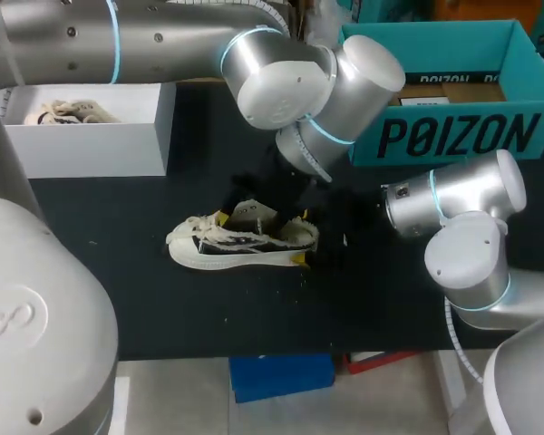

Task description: Take the shoe out of the shoebox, open the shoe tongue, remove and reinsert the insole, then place the shoe into the shoebox

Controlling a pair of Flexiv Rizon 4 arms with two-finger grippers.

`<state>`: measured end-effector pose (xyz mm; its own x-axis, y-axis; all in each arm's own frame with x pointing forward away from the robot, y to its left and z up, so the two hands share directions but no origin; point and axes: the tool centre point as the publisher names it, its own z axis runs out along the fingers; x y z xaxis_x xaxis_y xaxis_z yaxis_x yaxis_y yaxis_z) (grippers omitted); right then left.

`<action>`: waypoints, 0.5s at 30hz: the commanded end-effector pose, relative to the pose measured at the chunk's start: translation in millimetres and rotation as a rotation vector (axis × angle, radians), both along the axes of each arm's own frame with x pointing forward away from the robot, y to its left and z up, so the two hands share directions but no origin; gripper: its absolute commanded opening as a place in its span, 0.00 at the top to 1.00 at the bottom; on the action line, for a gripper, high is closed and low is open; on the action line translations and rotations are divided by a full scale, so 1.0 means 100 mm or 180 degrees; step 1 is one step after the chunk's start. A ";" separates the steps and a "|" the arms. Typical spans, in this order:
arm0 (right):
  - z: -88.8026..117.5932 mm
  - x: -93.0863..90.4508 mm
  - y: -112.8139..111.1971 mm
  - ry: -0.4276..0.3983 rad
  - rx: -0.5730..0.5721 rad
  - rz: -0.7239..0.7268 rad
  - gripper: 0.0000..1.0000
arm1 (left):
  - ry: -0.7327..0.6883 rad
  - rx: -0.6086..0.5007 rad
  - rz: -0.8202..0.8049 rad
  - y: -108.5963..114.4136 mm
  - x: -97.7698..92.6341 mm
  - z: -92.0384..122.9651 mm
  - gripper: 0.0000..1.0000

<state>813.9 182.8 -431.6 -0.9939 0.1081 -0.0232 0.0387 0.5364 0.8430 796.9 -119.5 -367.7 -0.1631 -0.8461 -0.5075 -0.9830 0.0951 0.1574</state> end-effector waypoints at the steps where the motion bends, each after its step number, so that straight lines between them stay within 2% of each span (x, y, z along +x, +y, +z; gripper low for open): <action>1: -0.03 0.00 0.02 0.0001 -0.0007 -0.0005 1.00 | 0.0006 0.0086 -0.0015 -0.03 0.01 -0.02 1.00; 15: -0.03 0.00 0.02 0.0001 -0.0007 -0.0005 1.00 | -0.0055 0.0164 -0.0057 -0.03 0.04 0.05 1.00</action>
<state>813.9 182.8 -431.6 -0.9939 0.1081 -0.0232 0.0387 0.5365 0.8430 802.5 -121.6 -367.8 -0.1734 -0.8157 -0.5519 -0.9824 0.1035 0.1557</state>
